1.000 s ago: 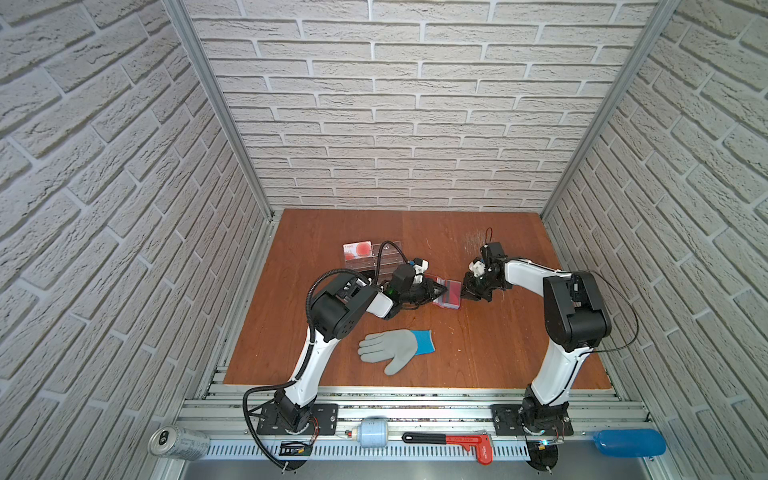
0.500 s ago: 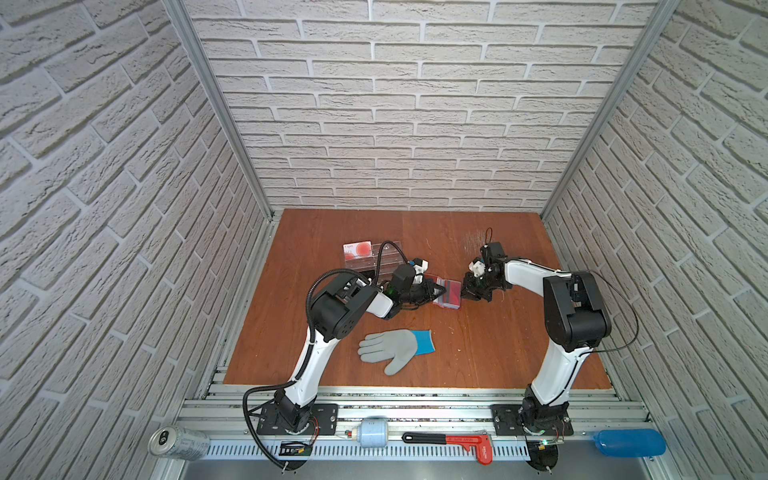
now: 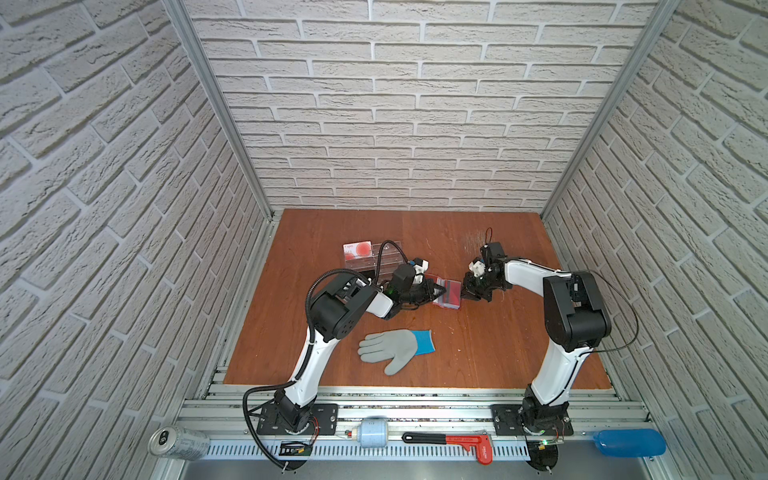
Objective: Take the credit cards out of the card holder
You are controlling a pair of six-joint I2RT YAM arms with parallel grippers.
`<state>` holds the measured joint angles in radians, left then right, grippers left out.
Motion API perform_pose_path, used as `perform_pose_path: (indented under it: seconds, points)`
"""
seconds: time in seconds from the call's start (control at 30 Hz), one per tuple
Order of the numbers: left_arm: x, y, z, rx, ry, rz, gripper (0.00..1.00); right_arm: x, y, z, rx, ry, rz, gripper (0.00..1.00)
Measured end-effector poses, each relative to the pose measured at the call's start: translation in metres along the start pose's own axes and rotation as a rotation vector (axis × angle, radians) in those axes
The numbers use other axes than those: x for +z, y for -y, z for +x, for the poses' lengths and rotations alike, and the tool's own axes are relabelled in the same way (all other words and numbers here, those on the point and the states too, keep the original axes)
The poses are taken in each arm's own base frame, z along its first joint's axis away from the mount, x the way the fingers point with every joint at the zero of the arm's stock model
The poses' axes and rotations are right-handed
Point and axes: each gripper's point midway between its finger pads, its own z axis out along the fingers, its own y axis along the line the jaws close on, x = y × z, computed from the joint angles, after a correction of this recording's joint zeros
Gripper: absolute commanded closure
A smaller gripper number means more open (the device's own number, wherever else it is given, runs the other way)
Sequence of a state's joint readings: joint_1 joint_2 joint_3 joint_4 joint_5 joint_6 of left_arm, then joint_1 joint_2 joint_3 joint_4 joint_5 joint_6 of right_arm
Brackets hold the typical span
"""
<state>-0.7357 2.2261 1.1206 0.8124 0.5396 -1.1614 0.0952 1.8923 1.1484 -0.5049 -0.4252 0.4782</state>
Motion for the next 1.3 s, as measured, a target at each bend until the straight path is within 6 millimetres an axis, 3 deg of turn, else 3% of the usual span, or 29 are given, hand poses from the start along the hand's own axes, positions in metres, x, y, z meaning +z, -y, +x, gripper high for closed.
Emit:
perform_pose_path:
  seconds: [1.3]
  points:
    - [-0.0062,-0.0051,0.0011,0.003,-0.004,-0.012,1.0,0.0008,-0.0038,-0.0007,-0.003,0.004,-0.025,0.86]
